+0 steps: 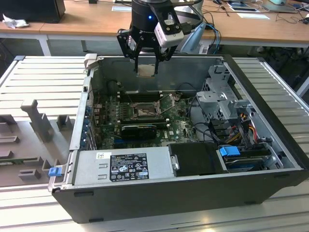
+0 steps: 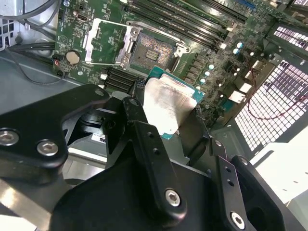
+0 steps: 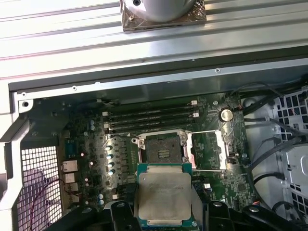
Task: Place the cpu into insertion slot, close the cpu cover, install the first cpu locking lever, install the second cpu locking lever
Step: 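Place the cpu into insertion slot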
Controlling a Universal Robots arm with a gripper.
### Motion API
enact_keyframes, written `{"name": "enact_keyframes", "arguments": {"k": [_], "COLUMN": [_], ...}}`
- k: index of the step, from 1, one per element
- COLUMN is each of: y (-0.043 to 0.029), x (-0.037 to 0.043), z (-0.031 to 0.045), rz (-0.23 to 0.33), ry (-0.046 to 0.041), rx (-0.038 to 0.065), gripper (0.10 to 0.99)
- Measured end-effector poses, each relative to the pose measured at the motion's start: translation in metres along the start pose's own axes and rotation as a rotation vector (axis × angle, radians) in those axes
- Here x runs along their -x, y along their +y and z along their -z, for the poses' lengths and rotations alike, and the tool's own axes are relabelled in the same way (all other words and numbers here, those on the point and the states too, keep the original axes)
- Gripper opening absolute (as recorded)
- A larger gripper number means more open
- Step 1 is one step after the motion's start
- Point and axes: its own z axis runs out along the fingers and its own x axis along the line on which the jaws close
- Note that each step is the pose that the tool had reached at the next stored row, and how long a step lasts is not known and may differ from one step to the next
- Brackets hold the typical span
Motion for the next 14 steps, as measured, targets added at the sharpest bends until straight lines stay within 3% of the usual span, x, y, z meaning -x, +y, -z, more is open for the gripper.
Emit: {"name": "enact_keyframes", "arguments": {"k": [10,14], "y": [-0.0007,-0.0008], "x": [-0.0003,-0.0004], "z": [-0.0008,-0.0017], "rz": [-0.052,-0.125], "ry": [-0.0050,-0.0115], "rx": [-0.001,0.000], "gripper": [0.533,0.533]}}
